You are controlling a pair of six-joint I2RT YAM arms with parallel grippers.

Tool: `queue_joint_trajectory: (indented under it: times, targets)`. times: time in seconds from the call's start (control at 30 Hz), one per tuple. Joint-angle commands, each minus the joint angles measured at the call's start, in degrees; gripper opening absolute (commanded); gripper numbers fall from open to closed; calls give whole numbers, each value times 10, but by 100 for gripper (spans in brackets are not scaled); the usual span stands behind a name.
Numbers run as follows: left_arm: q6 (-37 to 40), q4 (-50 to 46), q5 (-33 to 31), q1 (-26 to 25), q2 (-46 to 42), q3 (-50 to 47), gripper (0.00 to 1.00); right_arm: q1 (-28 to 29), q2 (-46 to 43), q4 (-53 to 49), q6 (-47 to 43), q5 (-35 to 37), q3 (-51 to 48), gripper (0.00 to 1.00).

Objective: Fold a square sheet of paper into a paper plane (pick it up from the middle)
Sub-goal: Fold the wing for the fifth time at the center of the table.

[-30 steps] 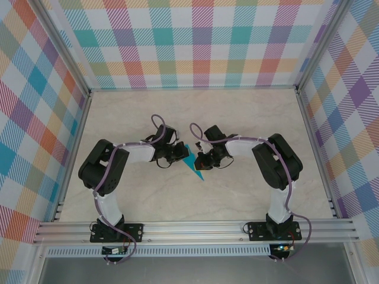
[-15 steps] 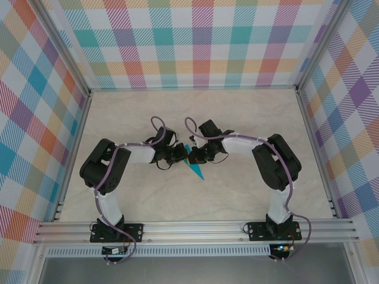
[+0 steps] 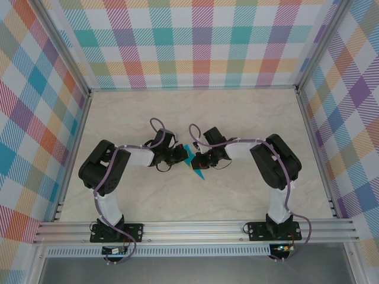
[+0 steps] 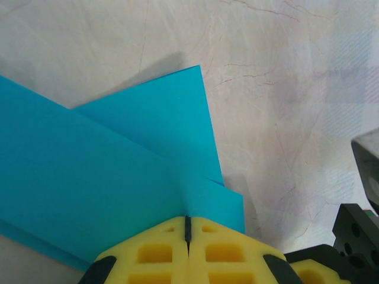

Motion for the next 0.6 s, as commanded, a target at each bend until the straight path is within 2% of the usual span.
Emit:
queue_joint_trajectory:
  times: [0.0, 0.37, 0.57]
  targets:
    - [9, -71, -73, 6, 19, -34, 2, 3, -15, -55, -1, -17, -69, 0]
    - [9, -75, -81, 8, 17, -36, 0, -13, -91, -73, -19, -12, -171, 0]
    - [12, -78, -72, 8, 13, -29, 0, -19, -147, -97, -28, -17, -169, 0]
